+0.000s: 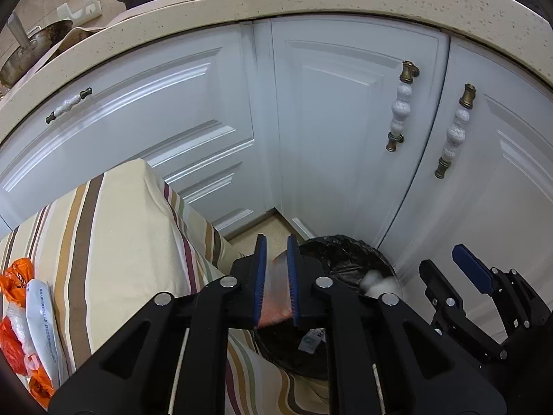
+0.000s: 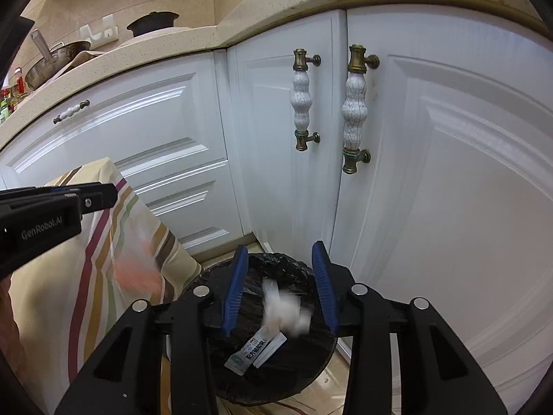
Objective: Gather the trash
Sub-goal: 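Drop the tissue into the bin with the right tool while the left tool drops the bag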
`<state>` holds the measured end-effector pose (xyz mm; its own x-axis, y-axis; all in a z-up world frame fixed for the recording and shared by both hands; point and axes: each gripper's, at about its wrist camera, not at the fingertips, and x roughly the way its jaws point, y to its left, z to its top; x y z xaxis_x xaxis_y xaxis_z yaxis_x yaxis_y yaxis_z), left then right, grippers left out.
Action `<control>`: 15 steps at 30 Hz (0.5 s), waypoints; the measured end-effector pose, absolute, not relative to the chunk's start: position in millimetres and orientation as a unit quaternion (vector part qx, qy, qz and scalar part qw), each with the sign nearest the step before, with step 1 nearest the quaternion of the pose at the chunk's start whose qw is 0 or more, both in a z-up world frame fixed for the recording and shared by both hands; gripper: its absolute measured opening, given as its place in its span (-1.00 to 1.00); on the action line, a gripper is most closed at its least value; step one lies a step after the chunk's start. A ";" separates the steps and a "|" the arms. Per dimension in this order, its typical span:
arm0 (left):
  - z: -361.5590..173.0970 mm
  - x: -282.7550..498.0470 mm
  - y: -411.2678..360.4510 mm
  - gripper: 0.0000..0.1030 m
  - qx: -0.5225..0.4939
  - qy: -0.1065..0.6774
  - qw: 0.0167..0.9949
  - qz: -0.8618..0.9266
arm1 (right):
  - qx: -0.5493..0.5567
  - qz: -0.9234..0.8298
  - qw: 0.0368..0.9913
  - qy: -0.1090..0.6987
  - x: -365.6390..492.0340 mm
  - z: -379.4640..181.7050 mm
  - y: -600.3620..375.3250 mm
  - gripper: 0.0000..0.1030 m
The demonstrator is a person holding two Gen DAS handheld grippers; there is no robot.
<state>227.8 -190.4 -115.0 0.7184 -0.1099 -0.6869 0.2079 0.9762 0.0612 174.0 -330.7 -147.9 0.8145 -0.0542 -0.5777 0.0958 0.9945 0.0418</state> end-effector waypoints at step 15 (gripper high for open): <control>-69.4 189.6 -141.8 -0.21 0.040 0.326 0.941 -0.085 | 0.026 -0.032 0.957 0.289 139.9 -112.4 -306.5 -0.15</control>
